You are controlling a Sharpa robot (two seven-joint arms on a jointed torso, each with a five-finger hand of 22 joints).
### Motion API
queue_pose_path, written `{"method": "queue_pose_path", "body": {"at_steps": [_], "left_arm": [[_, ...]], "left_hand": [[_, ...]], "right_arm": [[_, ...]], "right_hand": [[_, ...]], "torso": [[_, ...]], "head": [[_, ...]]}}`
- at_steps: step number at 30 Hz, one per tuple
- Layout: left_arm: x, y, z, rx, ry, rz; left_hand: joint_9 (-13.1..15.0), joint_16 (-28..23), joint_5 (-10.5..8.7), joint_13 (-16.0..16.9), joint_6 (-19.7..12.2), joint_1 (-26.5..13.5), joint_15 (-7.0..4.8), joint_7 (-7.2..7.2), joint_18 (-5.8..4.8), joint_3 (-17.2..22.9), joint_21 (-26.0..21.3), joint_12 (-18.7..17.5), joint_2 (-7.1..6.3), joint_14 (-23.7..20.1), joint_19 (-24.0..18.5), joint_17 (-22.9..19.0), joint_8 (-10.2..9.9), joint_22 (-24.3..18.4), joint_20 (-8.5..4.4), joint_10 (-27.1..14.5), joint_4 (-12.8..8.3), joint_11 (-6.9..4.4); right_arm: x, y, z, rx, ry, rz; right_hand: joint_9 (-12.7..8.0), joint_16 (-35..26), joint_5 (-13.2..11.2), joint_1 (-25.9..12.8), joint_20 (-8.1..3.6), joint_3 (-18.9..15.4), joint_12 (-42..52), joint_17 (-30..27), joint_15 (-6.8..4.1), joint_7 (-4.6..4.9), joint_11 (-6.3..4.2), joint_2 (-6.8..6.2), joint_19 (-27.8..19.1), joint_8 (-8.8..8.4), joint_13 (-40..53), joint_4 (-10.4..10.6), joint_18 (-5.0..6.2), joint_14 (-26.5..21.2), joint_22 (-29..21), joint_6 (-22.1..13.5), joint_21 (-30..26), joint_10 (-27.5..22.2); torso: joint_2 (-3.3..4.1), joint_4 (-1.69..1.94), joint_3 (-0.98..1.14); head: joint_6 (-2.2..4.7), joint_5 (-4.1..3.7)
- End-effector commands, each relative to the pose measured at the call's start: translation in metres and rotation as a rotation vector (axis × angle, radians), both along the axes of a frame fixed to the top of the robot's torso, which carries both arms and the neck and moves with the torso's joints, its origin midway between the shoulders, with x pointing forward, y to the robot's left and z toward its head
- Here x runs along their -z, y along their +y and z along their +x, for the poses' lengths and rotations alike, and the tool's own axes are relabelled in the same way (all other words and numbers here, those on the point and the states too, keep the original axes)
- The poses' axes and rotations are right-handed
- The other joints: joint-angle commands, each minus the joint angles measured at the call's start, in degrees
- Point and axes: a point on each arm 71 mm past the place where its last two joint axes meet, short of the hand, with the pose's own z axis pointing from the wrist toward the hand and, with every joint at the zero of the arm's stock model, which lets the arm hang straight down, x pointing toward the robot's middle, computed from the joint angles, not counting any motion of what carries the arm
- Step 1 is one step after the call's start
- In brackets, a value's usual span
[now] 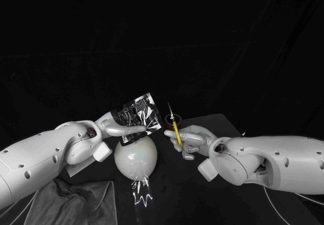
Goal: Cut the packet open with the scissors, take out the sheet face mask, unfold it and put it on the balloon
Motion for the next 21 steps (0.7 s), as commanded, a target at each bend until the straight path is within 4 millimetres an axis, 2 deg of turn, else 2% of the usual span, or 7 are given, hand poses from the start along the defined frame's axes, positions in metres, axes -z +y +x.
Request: {"method": "queue_pose_path", "body": {"at_steps": [1,5,9,14,15,16,21], "left_arm": [[-0.0010,-0.0027,-0.0016,0.022,0.012,-0.007],[-0.0010,-0.0022,-0.0014,0.021,0.012,-0.006],[-0.0009,-0.0020,-0.0013,0.021,0.012,-0.006],[-0.0007,-0.0019,-0.0015,0.025,0.015,-0.005],[-0.0007,-0.0018,-0.0015,0.025,0.015,-0.004],[-0.0007,-0.0018,-0.0015,0.026,0.016,-0.004],[-0.0005,-0.0021,-0.0016,0.028,0.017,-0.002]], "left_hand": [[7.0,-0.2,0.23,0.1,-0.1,0.1,-0.43,0.37,0.96,0.0,0.4,-0.1,0.48,0.0,-0.5,-0.1,0.4,0.1,-0.10,0.2,-0.5,0.02],[7.0,-0.2,0.23,0.1,-0.1,0.1,-0.43,0.37,0.96,0.0,0.4,-0.1,0.48,0.0,-0.5,-0.1,0.4,0.1,-0.10,0.2,-0.5,0.02],[7.0,-0.2,0.23,0.1,-0.1,0.1,-0.43,0.37,0.96,0.0,0.4,-0.1,0.48,0.0,-0.5,-0.1,0.4,0.1,-0.10,0.2,-0.5,0.02],[7.0,-0.2,0.23,0.1,-0.1,0.1,-0.43,0.37,0.96,0.0,0.4,-0.1,0.48,0.0,-0.5,-0.1,0.4,0.1,-0.10,0.2,-0.5,0.02],[7.0,-0.2,0.23,0.1,-0.1,0.1,-0.43,0.37,0.96,0.0,0.4,-0.1,0.48,0.0,-0.5,-0.1,0.4,0.1,-0.10,0.2,-0.5,0.02],[7.0,-0.2,0.23,0.1,-0.1,0.1,-0.43,0.37,0.96,0.0,0.4,-0.1,0.48,0.0,-0.5,-0.1,0.4,0.1,-0.10,0.2,-0.5,0.02],[7.1,-0.2,0.23,0.1,-0.1,0.1,-0.42,0.38,0.96,0.0,0.5,-0.1,0.50,-0.1,-0.5,-0.1,0.4,0.2,-0.10,0.1,-0.5,0.03]], "right_arm": [[0.0011,0.0032,-0.0016,-0.055,0.009,-0.059],[0.0011,0.0043,-0.0025,-0.065,0.013,-0.057],[0.0016,0.0057,-0.0034,-0.073,0.027,-0.047],[0.0005,0.0059,-0.0050,-0.096,0.018,-0.033],[0.0002,0.0057,-0.0052,-0.096,0.015,-0.033],[-0.0007,0.0051,-0.0055,-0.091,0.005,-0.034],[-0.0043,0.0009,-0.0072,-0.048,-0.036,-0.061]], "right_hand": [[14.4,-0.2,-0.1,-1.6,-0.05,-1.5,48.0,6.6,-1.53,-8.84,-8.47,-0.61,-0.4,42.91,22.7,1.4,0.51,3.9,-0.3,30.8,-0.5,13.0],[14.7,0.2,0.1,-3.1,-0.20,-1.9,48.8,7.4,-1.68,-9.03,-8.63,1.79,0.1,43.76,23.3,3.9,0.32,4.1,0.2,31.3,0.3,13.2],[14.3,0.9,0.5,-2.0,-0.45,2.4,50.4,8.6,-1.85,-9.12,-8.78,10.60,1.4,42.77,24.4,3.4,-0.03,4.4,1.1,30.5,1.9,13.4],[11.7,0.9,0.1,-3.1,-0.46,1.7,49.4,8.7,-1.82,-9.00,-8.66,7.20,1.4,36.62,23.8,-0.5,-0.06,4.4,1.2,25.6,1.8,13.2],[9.3,0.9,0.1,-3.7,-0.45,0.5,48.6,8.6,-1.78,-8.90,-8.58,4.89,1.4,30.74,23.2,-0.8,-0.05,4.4,1.1,21.0,1.7,13.1],[2.7,0.2,-0.2,-3.7,-0.20,-1.1,42.0,7.4,-1.26,-8.19,-7.98,1.99,0.6,16.03,18.8,-0.7,0.11,4.0,0.5,11.3,0.5,11.5],[-8.3,-1.3,0.2,-3.2,0.24,-3.4,33.4,4.8,-0.44,-6.19,-6.65,-3.26,0.1,-5.67,13.1,-1.2,0.28,3.5,-0.2,-1.5,-0.7,9.9]], "torso": [[-0.03,0.03,-0.01],[-0.01,-0.01,-0.04],[0.01,0.06,-0.03],[0.03,0.02,-0.07],[0.04,0.03,-0.07],[0.04,0.02,-0.07],[0.00,0.02,-0.06]], "head": [[-0.02,0.03],[-0.08,0.04],[-0.10,-0.05],[-0.15,0.11],[-0.16,0.16],[-0.14,0.21],[0.05,0.35]]}}
